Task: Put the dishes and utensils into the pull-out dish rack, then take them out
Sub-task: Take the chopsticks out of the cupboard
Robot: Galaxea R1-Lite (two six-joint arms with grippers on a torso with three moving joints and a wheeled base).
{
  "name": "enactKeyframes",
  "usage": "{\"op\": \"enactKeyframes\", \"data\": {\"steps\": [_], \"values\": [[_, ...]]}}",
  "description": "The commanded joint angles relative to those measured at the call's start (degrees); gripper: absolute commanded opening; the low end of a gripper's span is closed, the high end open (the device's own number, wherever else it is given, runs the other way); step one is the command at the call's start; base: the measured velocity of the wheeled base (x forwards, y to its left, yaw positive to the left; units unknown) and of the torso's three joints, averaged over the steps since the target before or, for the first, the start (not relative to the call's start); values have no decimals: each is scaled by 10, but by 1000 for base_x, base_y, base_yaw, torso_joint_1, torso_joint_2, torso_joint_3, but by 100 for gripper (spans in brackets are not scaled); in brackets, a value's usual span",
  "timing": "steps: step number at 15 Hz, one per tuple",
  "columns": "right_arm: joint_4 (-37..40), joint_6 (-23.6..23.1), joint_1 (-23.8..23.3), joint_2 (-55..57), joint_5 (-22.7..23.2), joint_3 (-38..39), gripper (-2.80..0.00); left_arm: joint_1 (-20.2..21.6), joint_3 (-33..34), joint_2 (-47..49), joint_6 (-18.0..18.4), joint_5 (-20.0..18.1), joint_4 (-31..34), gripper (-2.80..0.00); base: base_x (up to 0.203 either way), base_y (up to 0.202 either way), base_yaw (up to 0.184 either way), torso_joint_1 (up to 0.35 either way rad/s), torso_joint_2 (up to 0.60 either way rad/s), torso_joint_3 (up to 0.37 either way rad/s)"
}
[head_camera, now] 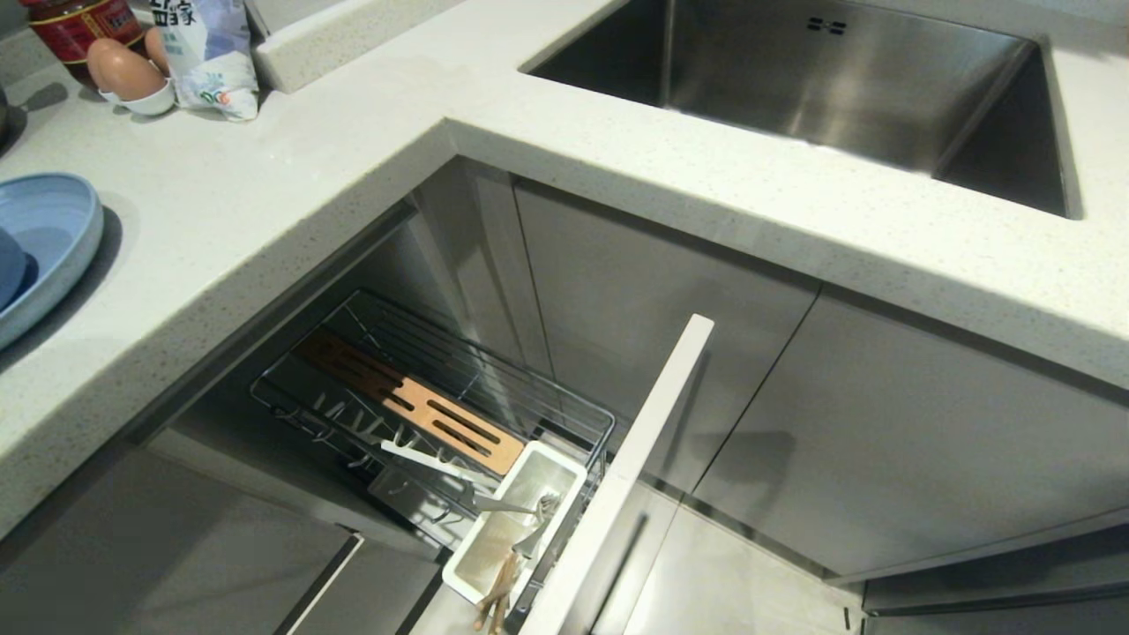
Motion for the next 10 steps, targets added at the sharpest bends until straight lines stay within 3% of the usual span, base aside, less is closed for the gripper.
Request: {"op": "enactKeyframes", "data": {"steps": [1,4,10], "values": [[0,0,0,0,0,0,-280,27,36,-10,0,6,37,-280,0,0,0,0,0,0],[0,0,0,0,0,0,-280,45,90,-10,0,8,35,-280,0,0,0,0,0,0],[0,0,0,0,0,1,-280,45,175,-6,2,7,-73,-280,0,0,0,0,0,0]]}}
